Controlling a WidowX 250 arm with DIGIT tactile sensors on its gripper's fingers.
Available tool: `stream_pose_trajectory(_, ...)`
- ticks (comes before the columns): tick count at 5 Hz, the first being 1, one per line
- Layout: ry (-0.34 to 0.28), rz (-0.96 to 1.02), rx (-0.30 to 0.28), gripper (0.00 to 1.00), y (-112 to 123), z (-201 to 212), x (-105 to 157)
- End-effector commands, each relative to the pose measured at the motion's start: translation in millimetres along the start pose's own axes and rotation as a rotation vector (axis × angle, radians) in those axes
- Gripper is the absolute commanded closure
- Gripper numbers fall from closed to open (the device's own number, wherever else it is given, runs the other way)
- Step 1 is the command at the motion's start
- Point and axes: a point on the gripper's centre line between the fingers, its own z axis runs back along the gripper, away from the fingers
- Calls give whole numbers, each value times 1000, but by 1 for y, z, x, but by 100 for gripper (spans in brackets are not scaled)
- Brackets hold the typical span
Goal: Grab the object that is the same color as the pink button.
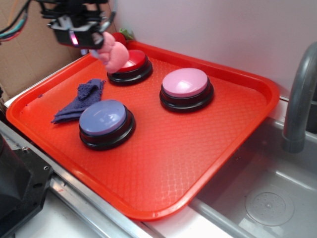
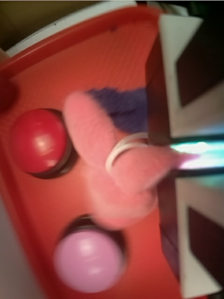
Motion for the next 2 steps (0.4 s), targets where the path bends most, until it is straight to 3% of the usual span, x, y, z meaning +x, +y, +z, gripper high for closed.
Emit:
stream_pose_trajectory(1,5,-210,25,100,15,15,-17)
stream_pose_trajectory(2,7,-150,47,100,23,19,-11)
